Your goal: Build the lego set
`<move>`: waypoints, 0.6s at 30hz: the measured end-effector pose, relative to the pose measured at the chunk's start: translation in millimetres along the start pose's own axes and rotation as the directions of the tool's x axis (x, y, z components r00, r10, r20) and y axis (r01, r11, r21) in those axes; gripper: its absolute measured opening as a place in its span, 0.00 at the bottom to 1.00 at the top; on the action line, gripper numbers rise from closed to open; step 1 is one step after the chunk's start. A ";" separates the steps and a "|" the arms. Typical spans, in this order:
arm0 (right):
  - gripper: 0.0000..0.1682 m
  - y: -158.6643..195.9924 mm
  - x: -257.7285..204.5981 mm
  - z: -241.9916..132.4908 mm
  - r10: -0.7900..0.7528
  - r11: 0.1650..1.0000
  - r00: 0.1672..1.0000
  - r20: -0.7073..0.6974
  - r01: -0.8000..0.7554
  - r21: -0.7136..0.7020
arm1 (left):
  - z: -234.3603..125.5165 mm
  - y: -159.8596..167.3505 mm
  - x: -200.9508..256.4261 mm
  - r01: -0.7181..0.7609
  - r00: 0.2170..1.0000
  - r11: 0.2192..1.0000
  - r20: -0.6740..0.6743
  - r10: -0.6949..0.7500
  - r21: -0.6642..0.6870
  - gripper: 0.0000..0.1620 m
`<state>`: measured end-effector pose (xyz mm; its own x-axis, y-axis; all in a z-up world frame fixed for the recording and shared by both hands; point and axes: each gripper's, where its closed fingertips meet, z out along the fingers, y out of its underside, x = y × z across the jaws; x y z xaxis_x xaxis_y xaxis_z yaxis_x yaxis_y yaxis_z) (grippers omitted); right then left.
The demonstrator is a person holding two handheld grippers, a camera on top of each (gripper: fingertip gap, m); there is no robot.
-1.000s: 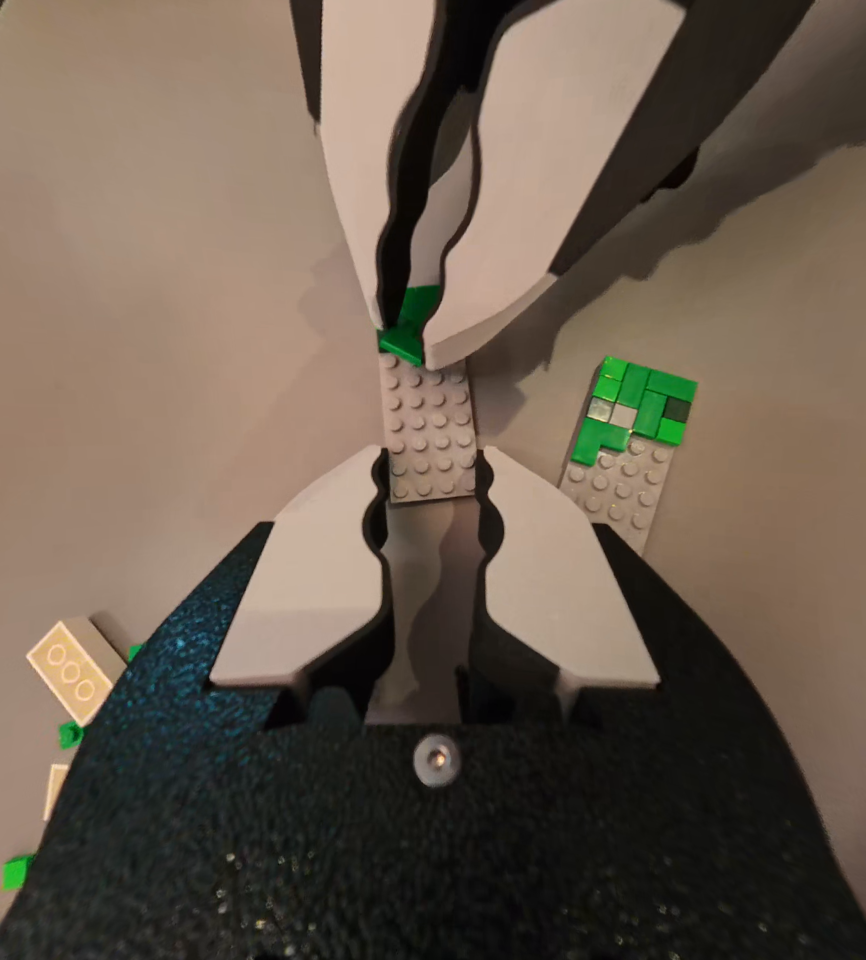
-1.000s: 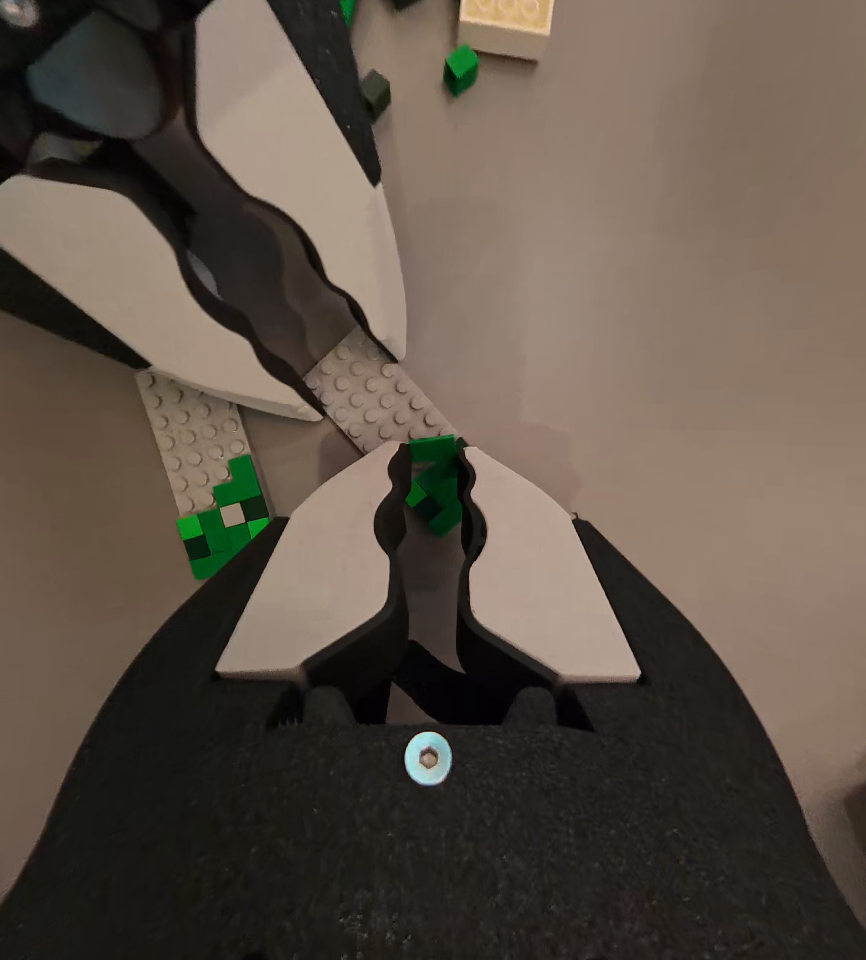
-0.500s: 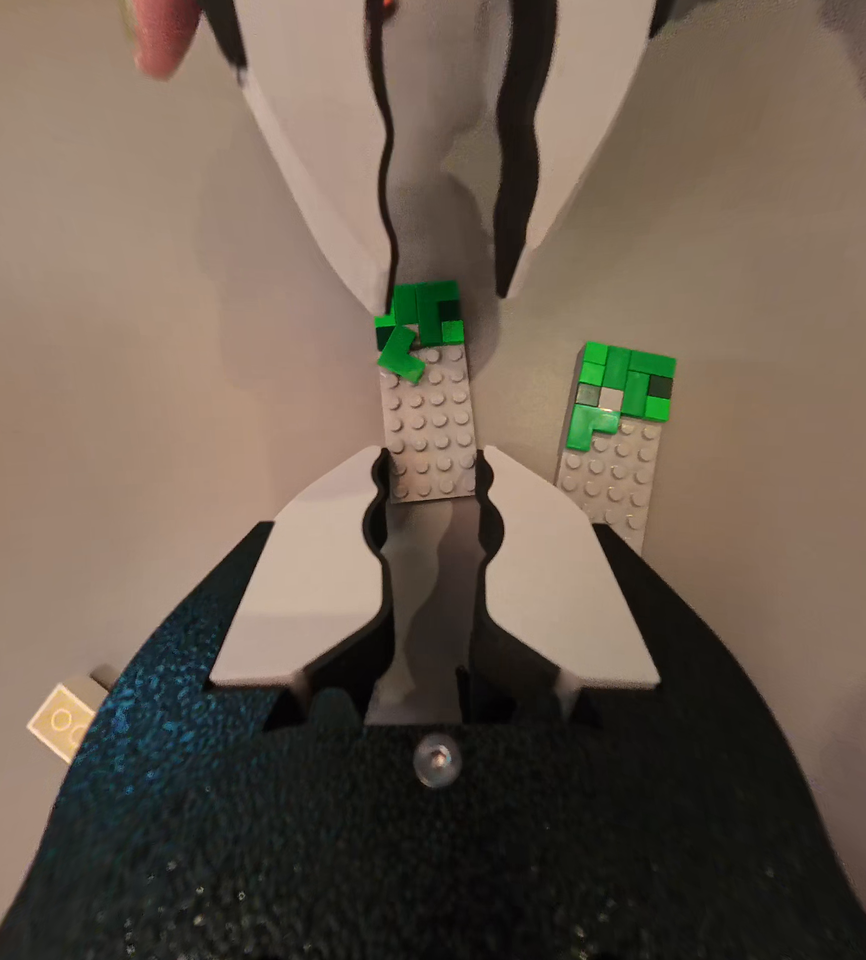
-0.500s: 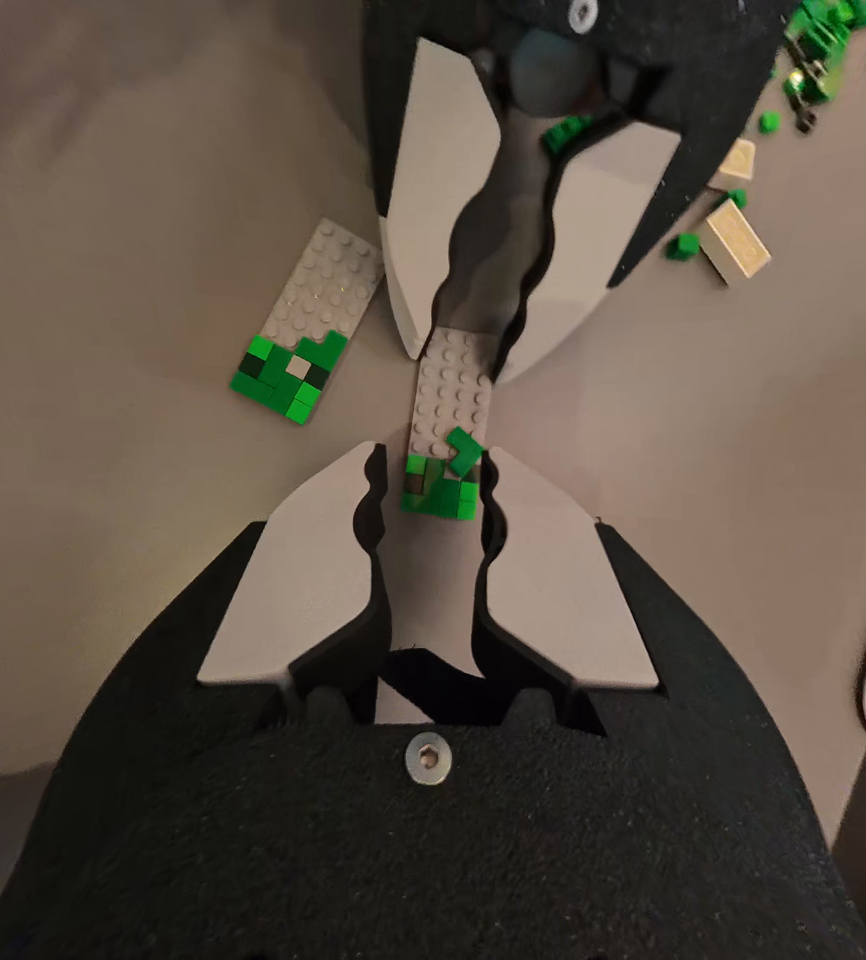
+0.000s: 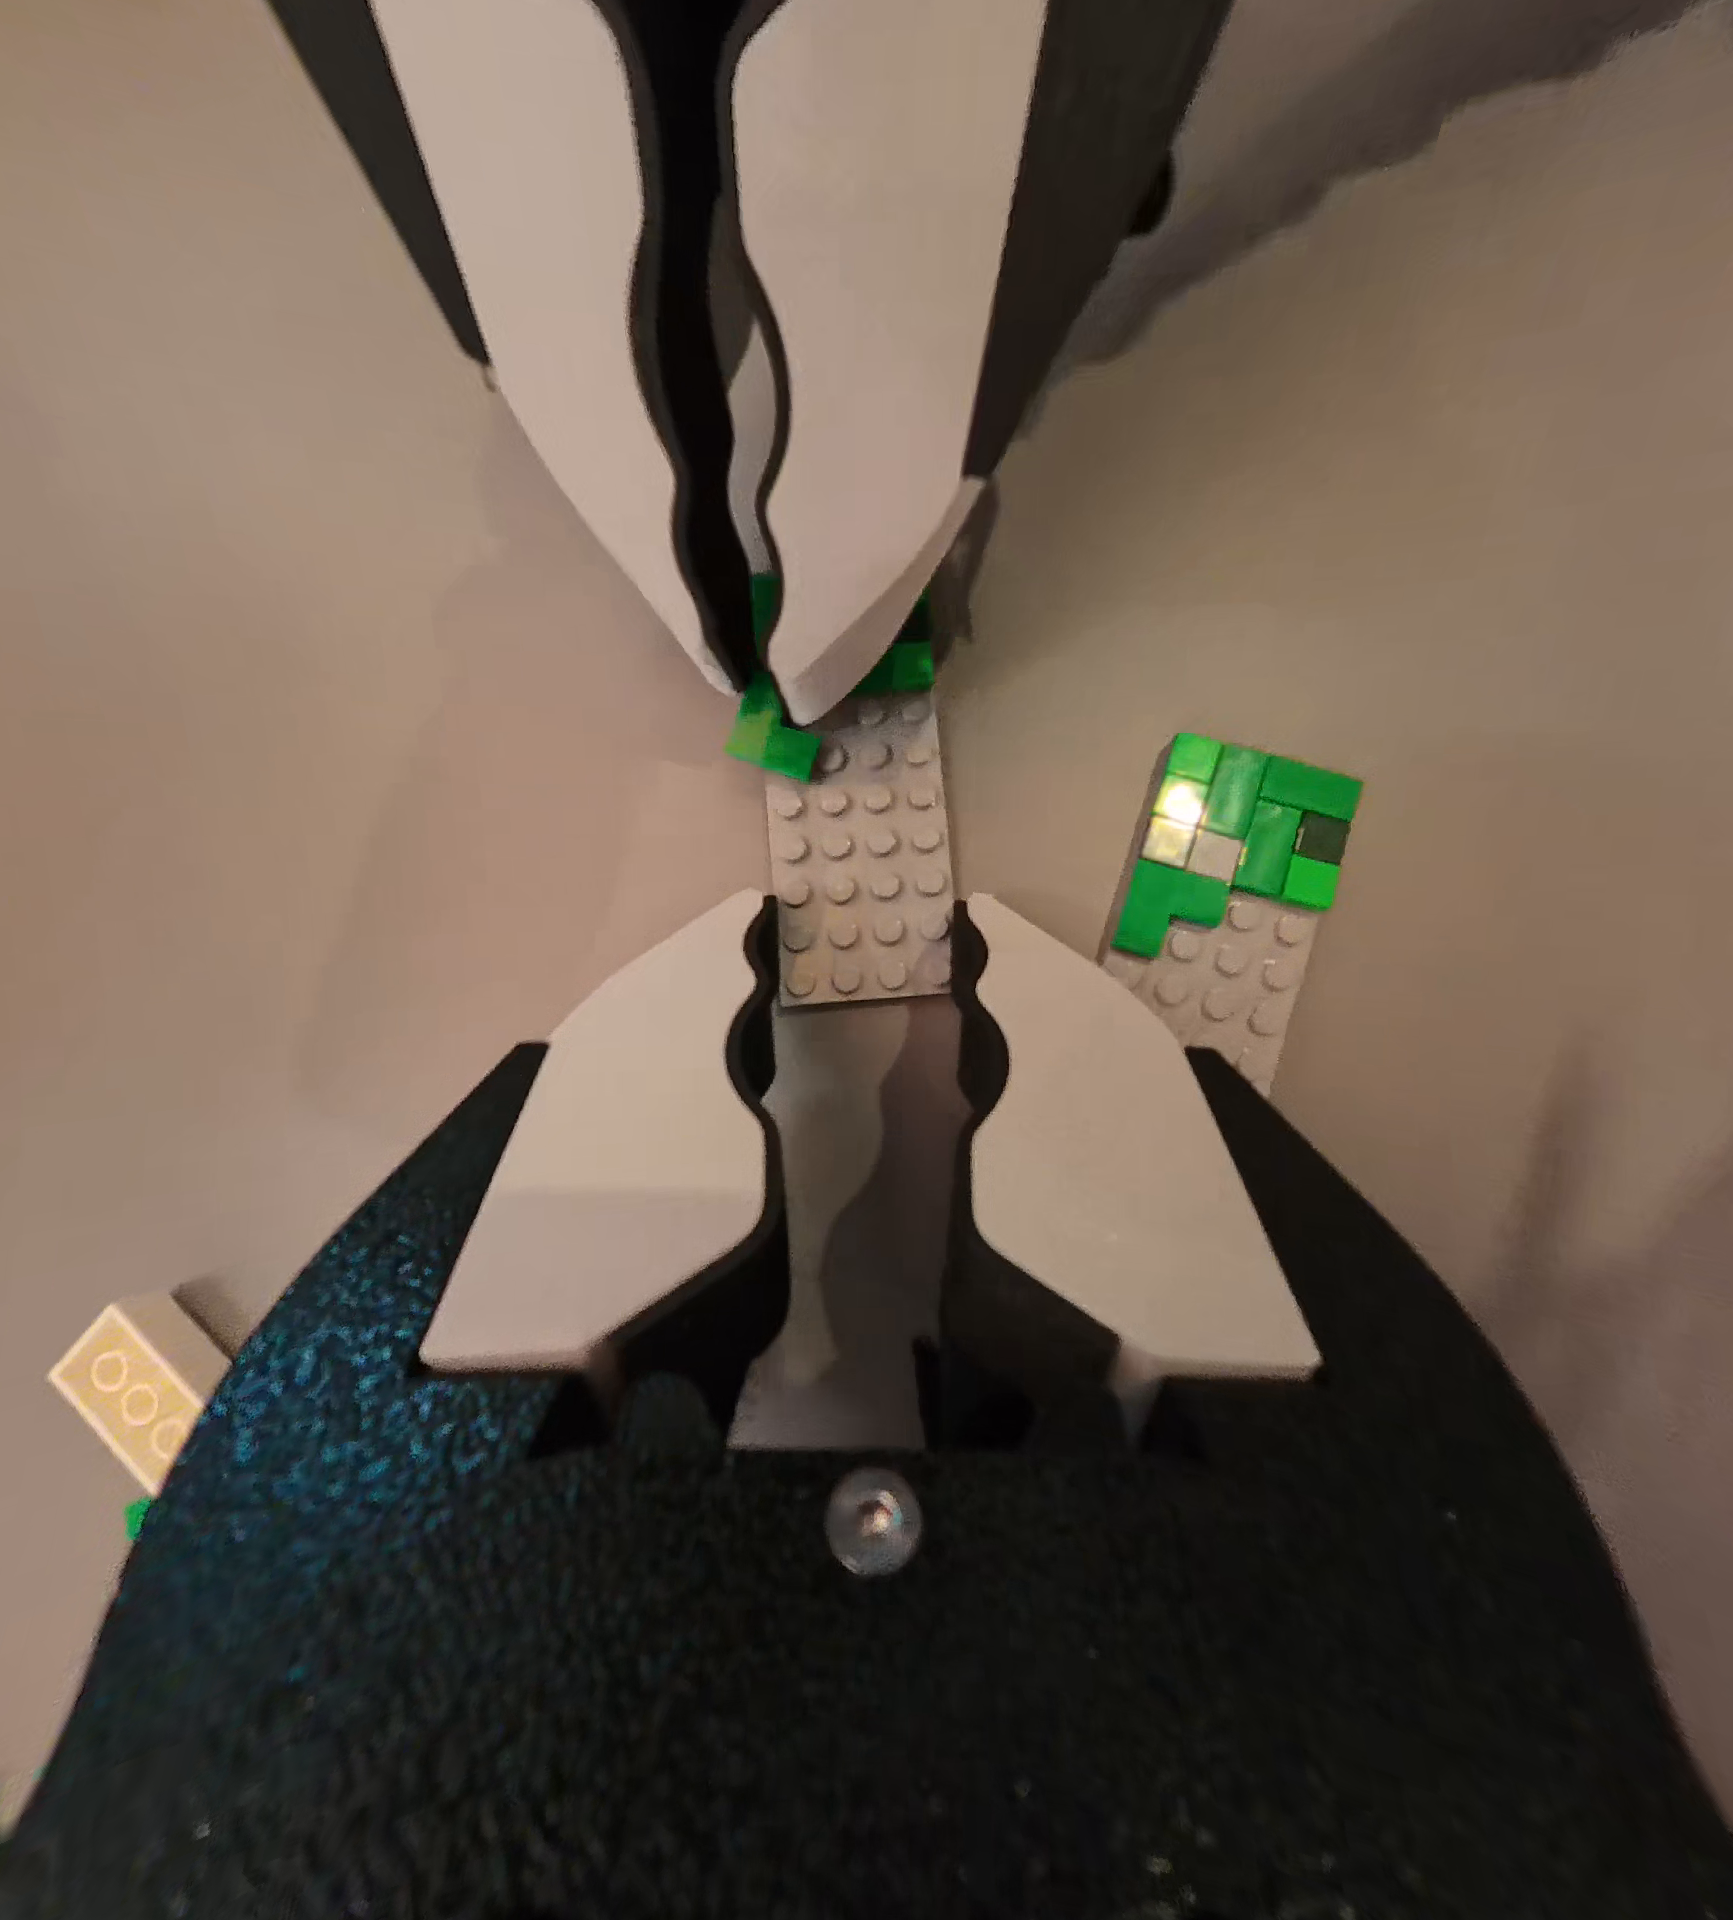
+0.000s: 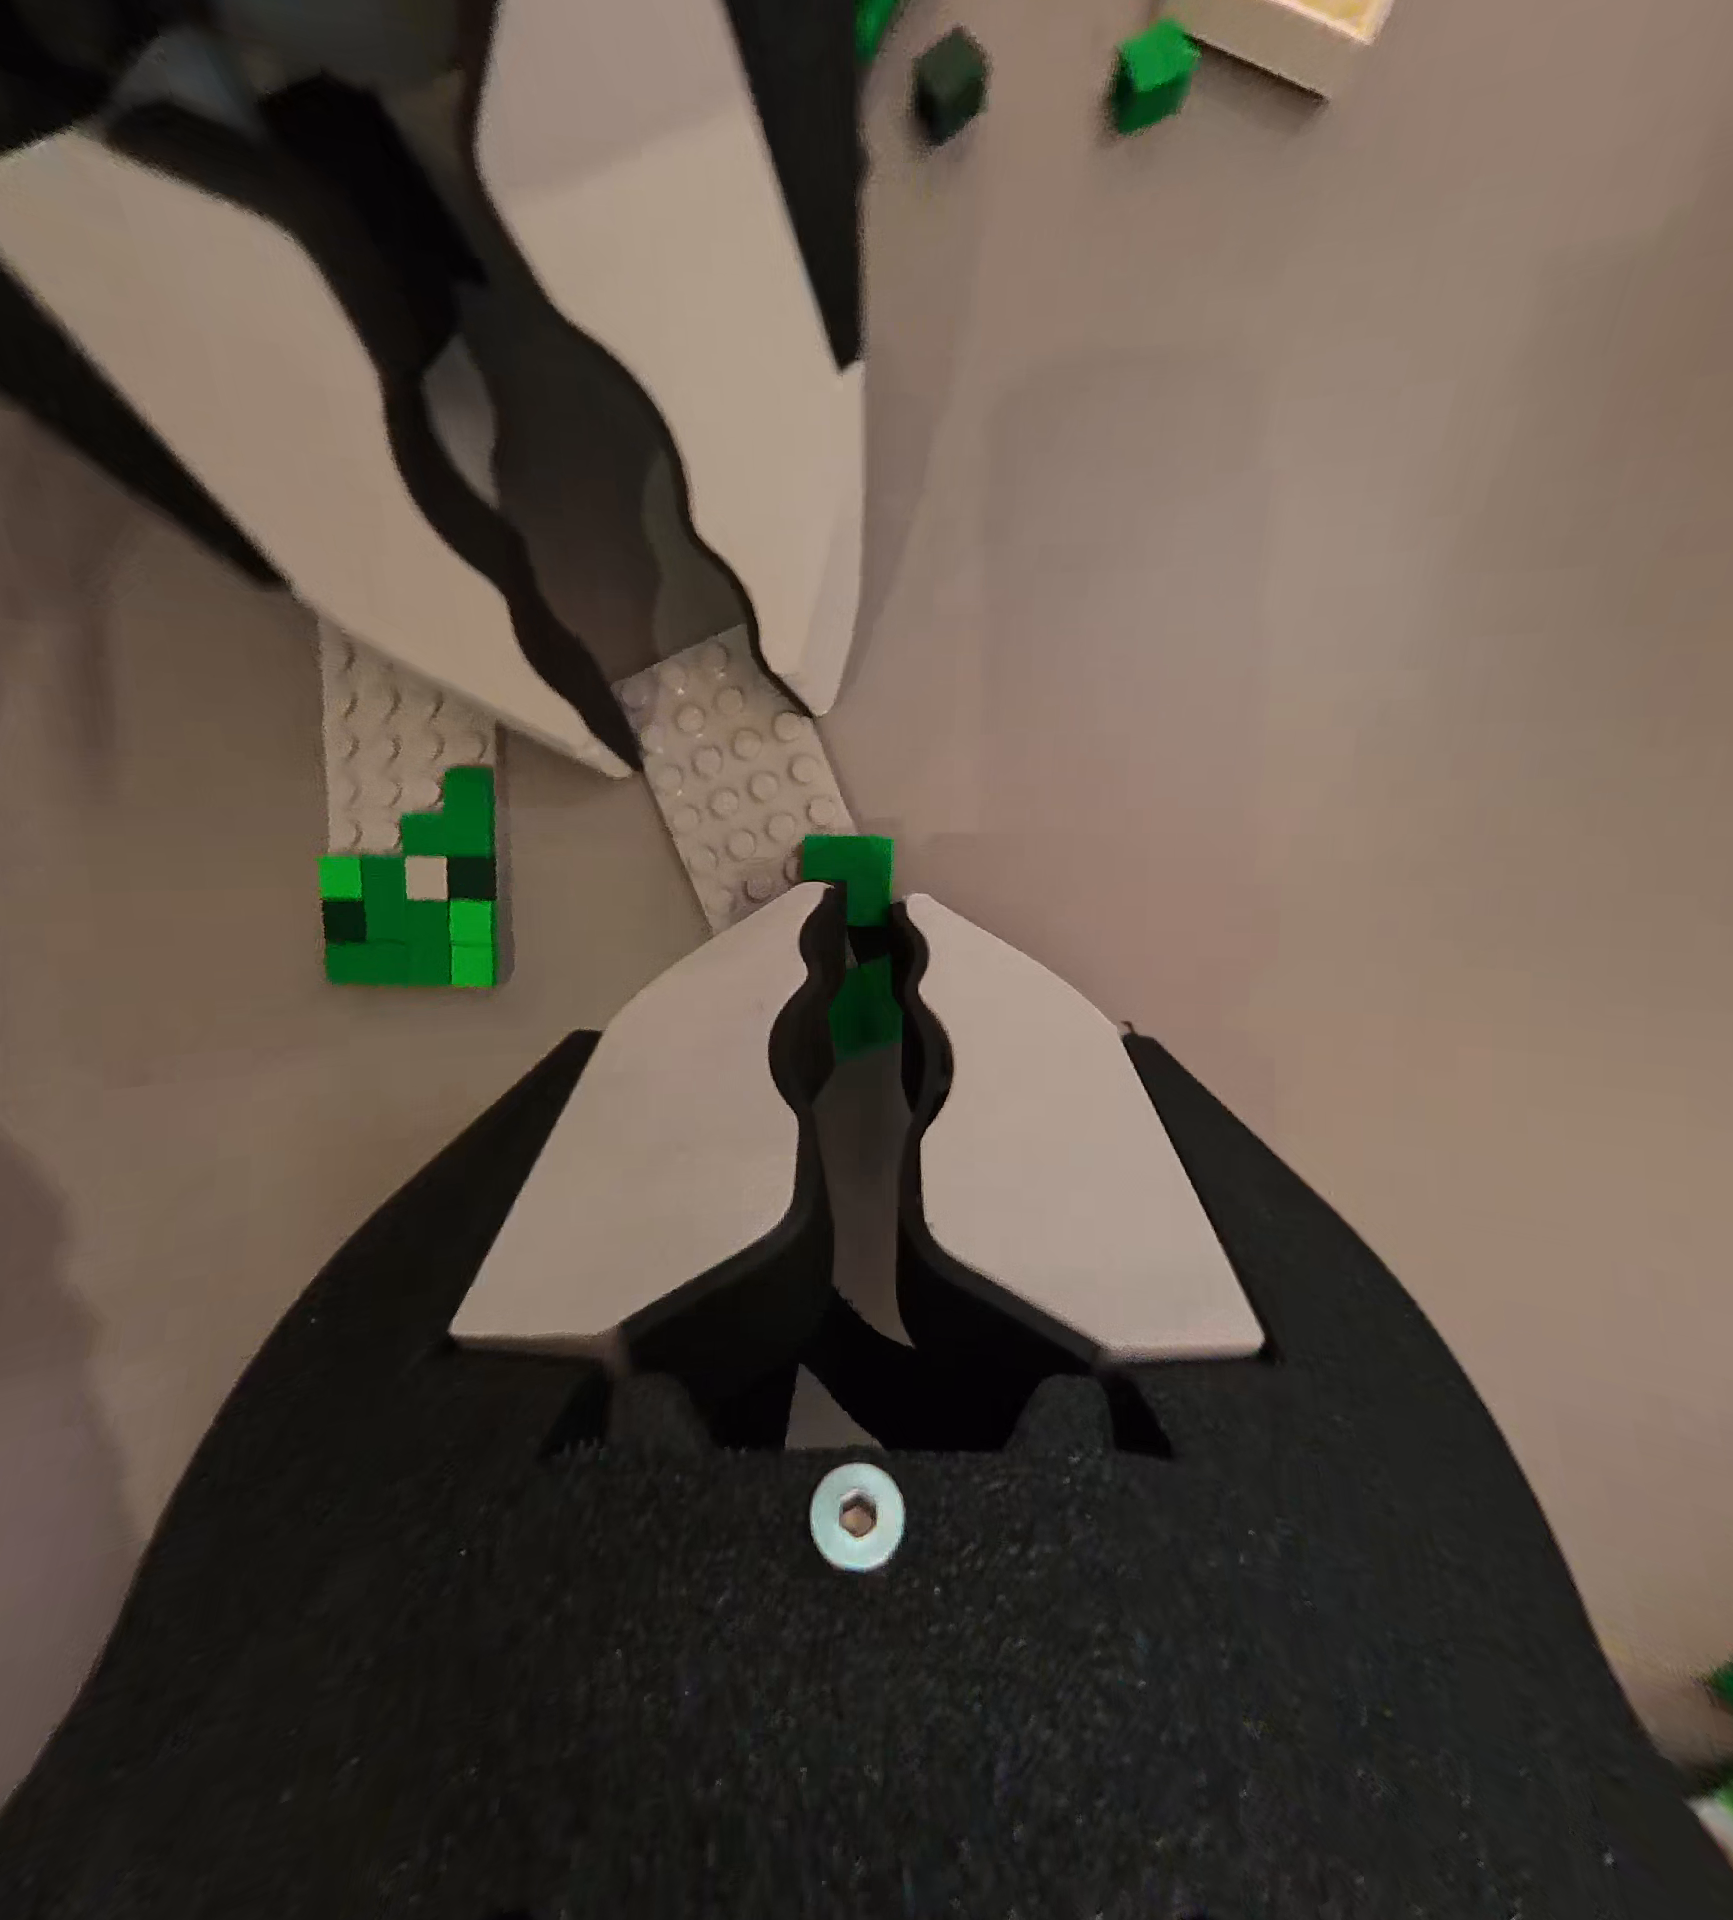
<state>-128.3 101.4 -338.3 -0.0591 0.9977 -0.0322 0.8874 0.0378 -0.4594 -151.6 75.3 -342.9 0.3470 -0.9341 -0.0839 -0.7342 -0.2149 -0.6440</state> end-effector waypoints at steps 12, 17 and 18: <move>0.04 4.7 -7.0 -7.2 0.300 0.953 0.902 -0.310 -0.298 0.055 | 1.8 -2.2 -0.2 0.048 0.998 0.999 0.045 -0.048 0.005 0.19; 0.14 9.7 -12.4 -6.1 0.301 0.951 0.896 -0.328 -0.306 0.037 | 2.1 -2.3 0.1 0.046 0.999 0.999 0.030 -0.046 0.015 0.19; 0.18 9.6 -13.8 -8.1 0.270 0.961 0.911 -0.312 -0.274 0.033 | 2.2 -2.5 0.2 0.037 0.999 0.999 0.021 -0.037 0.020 0.19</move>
<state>-115.2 88.4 -335.1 0.3288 0.9363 0.1236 0.8541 -0.2389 -0.4620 -148.5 76.3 -343.0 0.3865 -0.9192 -0.0758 -0.7093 -0.2436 -0.6615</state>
